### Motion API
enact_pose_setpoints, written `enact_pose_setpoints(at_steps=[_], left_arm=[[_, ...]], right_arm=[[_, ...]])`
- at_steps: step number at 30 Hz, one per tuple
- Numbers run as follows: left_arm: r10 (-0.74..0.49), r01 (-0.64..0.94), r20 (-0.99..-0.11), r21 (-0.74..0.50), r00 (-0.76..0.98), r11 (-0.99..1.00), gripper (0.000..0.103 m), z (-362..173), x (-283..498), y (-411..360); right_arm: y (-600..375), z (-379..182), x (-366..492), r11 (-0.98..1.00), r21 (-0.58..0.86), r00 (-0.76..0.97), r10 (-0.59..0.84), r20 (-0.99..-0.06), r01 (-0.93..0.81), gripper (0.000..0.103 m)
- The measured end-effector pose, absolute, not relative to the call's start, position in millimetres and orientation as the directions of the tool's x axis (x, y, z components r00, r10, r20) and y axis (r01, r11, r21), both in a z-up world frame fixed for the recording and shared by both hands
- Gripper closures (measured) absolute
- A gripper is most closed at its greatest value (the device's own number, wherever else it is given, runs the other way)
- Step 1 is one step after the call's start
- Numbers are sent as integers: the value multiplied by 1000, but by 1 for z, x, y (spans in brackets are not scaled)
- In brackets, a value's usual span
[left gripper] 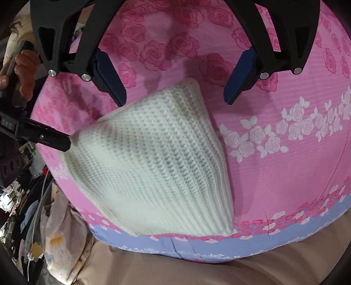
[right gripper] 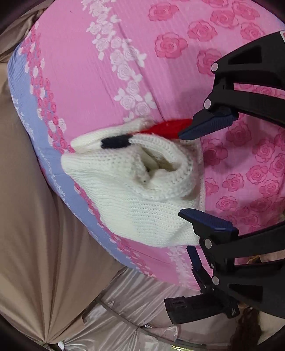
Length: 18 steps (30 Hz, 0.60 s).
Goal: Fold small clothes
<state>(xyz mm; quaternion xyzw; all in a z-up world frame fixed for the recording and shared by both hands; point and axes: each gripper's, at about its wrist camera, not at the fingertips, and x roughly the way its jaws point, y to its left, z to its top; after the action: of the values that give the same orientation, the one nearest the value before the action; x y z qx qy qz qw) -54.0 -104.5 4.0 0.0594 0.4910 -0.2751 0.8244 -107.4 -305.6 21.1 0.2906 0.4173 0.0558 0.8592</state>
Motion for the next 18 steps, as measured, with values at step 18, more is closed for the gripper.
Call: enact_pose_setpoints(at_steps=[18], left_arm=[[-410,470,-835,-214,367,856,36,16,-49,-83]], right_arm=[[-322,3,-126,778,572,649,298,-700,260,85]])
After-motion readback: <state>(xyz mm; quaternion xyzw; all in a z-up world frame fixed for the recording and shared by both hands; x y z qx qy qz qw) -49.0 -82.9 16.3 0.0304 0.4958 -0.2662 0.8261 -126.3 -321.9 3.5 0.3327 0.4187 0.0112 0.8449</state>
